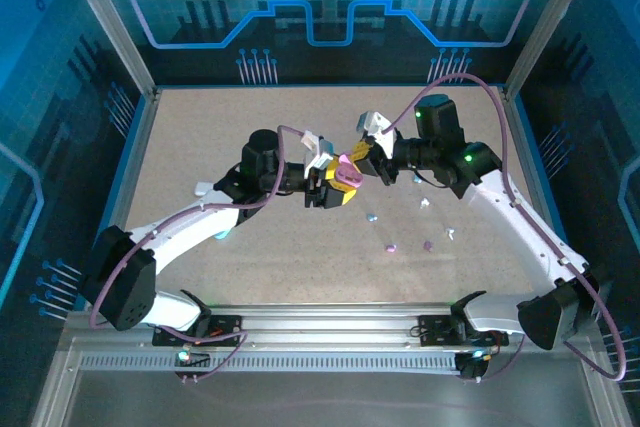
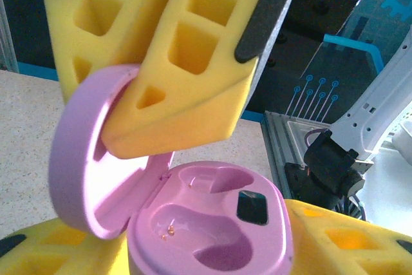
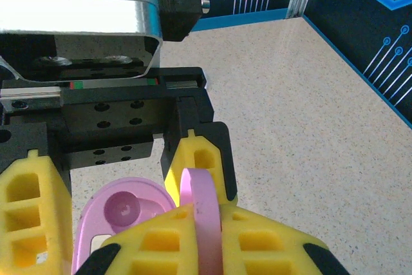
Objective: Insert the wireless bluetooth earbuds into the charging case
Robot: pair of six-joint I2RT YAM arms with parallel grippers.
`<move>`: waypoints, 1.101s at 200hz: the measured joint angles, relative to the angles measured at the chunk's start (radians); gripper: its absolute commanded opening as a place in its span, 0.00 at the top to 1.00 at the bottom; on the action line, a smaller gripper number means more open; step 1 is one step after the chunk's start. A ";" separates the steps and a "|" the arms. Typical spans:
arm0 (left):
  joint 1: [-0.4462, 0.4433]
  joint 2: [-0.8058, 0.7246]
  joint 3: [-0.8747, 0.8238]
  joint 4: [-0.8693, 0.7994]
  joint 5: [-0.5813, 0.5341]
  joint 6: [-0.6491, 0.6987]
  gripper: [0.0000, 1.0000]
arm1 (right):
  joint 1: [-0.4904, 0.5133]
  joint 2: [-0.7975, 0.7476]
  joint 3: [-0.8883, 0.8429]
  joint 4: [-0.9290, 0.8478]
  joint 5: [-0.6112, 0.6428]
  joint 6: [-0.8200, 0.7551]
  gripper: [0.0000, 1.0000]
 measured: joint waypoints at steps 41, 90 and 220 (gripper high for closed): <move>0.000 0.000 0.000 0.001 0.000 -0.001 0.43 | 0.000 0.000 0.000 0.000 0.000 0.000 0.93; 0.000 0.002 0.000 0.003 0.000 -0.003 0.47 | 0.000 0.000 -0.001 0.000 0.000 0.000 0.93; -0.002 0.007 0.000 0.016 -0.013 -0.004 0.67 | 0.004 0.000 -0.001 0.011 0.020 0.017 0.61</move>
